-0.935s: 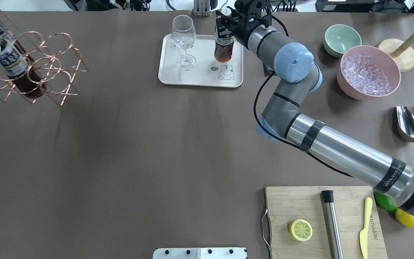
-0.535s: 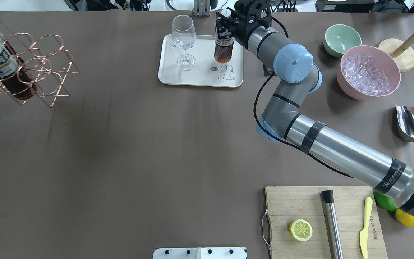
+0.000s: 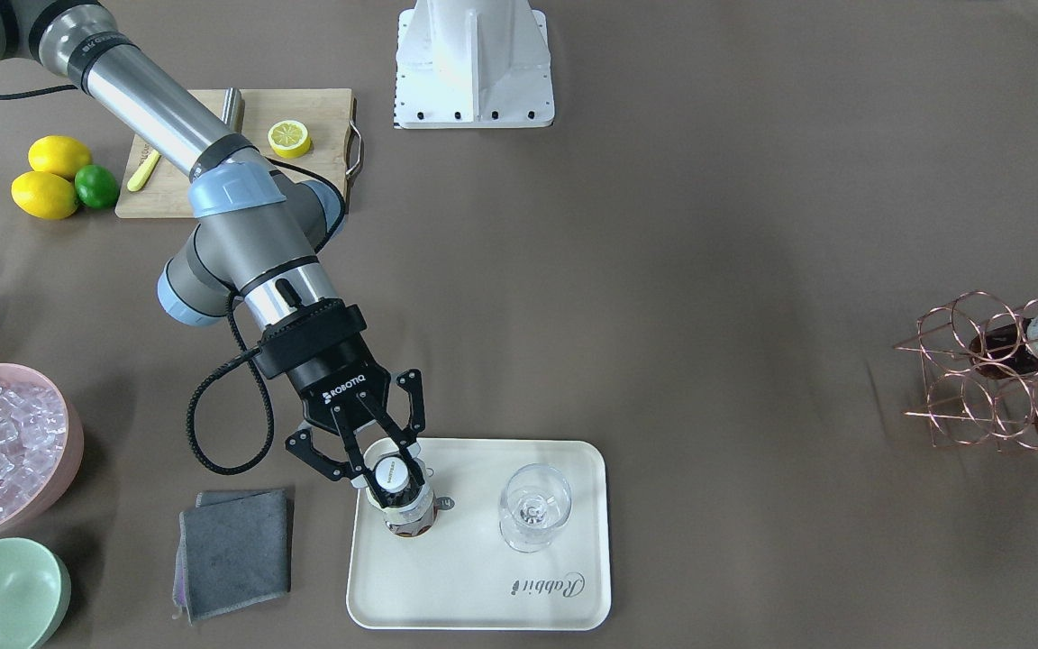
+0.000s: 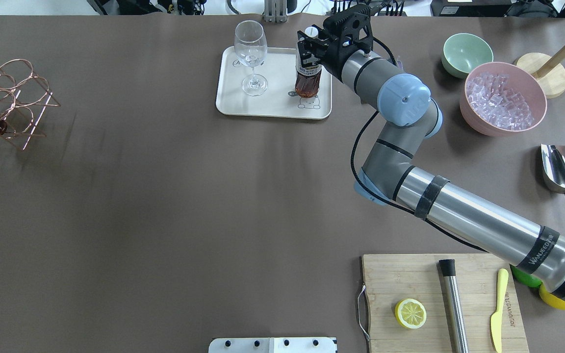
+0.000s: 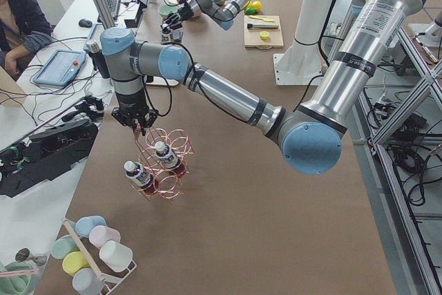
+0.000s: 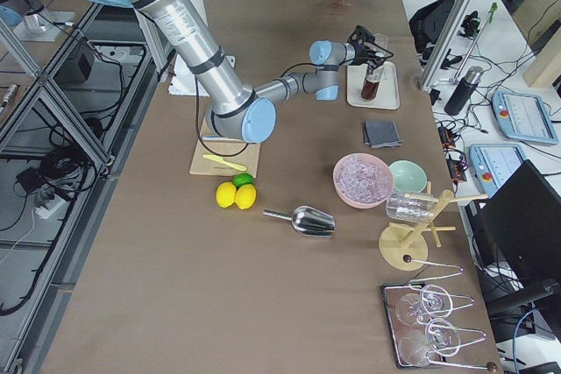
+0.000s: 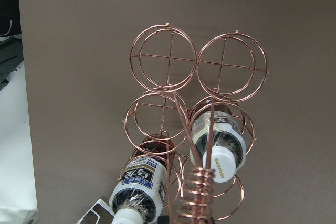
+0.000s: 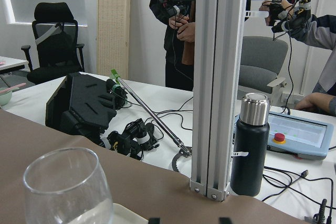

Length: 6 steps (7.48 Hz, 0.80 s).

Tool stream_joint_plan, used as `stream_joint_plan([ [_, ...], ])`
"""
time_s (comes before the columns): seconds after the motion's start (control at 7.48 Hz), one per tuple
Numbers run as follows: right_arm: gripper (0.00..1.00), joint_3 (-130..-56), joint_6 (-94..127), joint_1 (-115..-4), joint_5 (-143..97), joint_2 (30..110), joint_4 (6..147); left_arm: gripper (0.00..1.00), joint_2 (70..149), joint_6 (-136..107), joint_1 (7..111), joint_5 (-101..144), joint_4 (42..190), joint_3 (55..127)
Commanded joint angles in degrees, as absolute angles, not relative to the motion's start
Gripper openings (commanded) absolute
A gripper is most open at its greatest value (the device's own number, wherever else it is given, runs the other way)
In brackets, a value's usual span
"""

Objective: Take tea from basket to plate

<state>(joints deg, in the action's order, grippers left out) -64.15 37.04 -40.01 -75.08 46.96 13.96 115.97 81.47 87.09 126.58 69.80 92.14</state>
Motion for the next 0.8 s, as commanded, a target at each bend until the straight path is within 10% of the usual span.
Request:
stream_joint_plan([
  [0.0, 1.0, -64.6, 37.09, -40.17, -75.06, 47.46, 13.89, 0.0, 116.01, 80.78, 87.1, 126.47, 71.1, 89.39],
  [0.4, 1.0, -71.93, 37.18, -40.6, -76.02, 49.99, 19.2, 0.0, 116.37, 79.72, 87.19, 126.39, 71.45, 87.37],
  [0.67, 1.0, -93.5, 38.14, -41.57, -80.22, 58.58, 40.41, 0.0, 116.46, 77.18, 87.1, 126.3, 75.3, 85.7],
])
